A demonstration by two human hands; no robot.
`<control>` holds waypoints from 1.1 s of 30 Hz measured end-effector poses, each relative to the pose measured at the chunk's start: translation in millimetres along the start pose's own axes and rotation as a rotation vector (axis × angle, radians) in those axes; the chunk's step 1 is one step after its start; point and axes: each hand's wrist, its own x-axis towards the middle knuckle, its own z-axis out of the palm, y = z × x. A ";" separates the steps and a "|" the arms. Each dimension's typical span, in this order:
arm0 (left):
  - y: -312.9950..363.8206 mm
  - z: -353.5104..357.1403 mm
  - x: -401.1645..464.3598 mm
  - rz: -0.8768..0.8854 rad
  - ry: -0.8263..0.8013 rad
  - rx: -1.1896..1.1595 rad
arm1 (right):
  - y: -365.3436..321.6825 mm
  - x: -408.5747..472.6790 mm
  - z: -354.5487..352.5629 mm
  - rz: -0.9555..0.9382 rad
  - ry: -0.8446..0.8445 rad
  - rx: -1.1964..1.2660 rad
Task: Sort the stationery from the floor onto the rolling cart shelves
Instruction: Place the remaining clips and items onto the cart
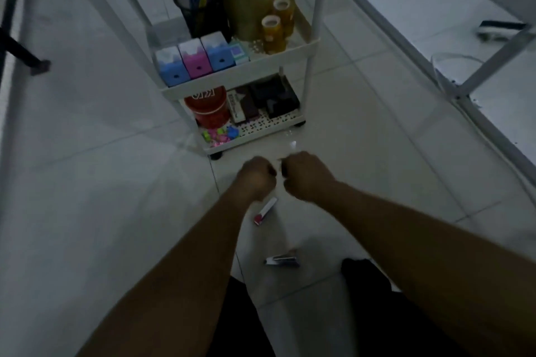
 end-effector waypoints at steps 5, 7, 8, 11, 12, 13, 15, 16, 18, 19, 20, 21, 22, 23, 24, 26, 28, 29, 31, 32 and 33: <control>-69.7 87.5 14.0 -0.115 0.121 0.166 | 10.5 -23.7 117.1 -0.015 -0.304 -0.041; -82.6 106.2 16.9 -0.169 0.155 0.169 | 12.4 -29.0 148.4 -0.061 -0.367 -0.107; -87.8 111.8 19.0 -0.195 0.174 0.184 | 12.4 -32.0 161.8 -0.073 -0.384 -0.134; -99.0 120.0 27.5 -0.213 0.217 0.173 | 12.9 -38.8 190.1 -0.111 -0.377 -0.175; -101.3 121.2 31.2 -0.202 0.225 0.185 | 13.4 -39.5 194.6 -0.138 -0.361 -0.187; -102.0 122.1 34.6 -0.186 0.232 0.220 | 14.4 -39.5 196.4 -0.165 -0.346 -0.195; -102.0 124.5 39.9 -0.164 0.244 0.277 | 17.6 -38.1 193.9 -0.189 -0.344 -0.181; -100.5 124.2 42.9 -0.164 0.262 0.257 | 19.7 -35.4 190.5 -0.184 -0.350 -0.154; -97.7 123.0 45.3 -0.179 0.288 0.160 | 22.4 -30.9 182.6 -0.112 -0.341 -0.079; -96.2 121.5 47.8 -0.187 0.296 0.103 | 25.4 -26.4 178.2 -0.038 -0.301 -0.023; -94.8 119.8 50.8 -0.197 0.301 0.041 | 28.9 -20.3 173.2 0.067 -0.240 0.051; -92.5 116.5 53.4 -0.213 0.304 -0.033 | 32.3 -12.8 166.3 0.180 -0.168 0.129; -90.7 112.8 56.6 -0.239 0.306 -0.115 | 35.0 -4.7 157.3 0.282 -0.095 0.193; -88.6 108.9 59.6 -0.272 0.305 -0.204 | 38.4 4.7 147.4 0.345 -0.027 0.213; -87.4 105.6 63.7 -0.302 0.300 -0.310 | 42.7 15.9 137.4 0.359 0.037 0.173; -83.9 101.1 71.0 -0.328 0.269 -0.606 | 52.0 40.4 118.5 0.321 0.144 0.048; -78.0 96.8 76.1 -0.345 0.241 -0.832 | 58.8 67.4 100.5 0.251 0.201 -0.033; -76.4 94.7 79.4 -0.350 0.239 -0.860 | 60.9 81.1 93.9 0.209 0.206 -0.068; -73.1 91.0 85.0 -0.338 0.217 -0.876 | 62.7 105.5 89.9 0.127 0.169 -0.131; -71.8 89.5 87.0 -0.329 0.196 -0.877 | 62.3 114.2 92.4 0.095 0.126 -0.155; -70.8 88.2 89.0 -0.315 0.177 -0.880 | 61.2 120.4 96.9 0.072 0.077 -0.178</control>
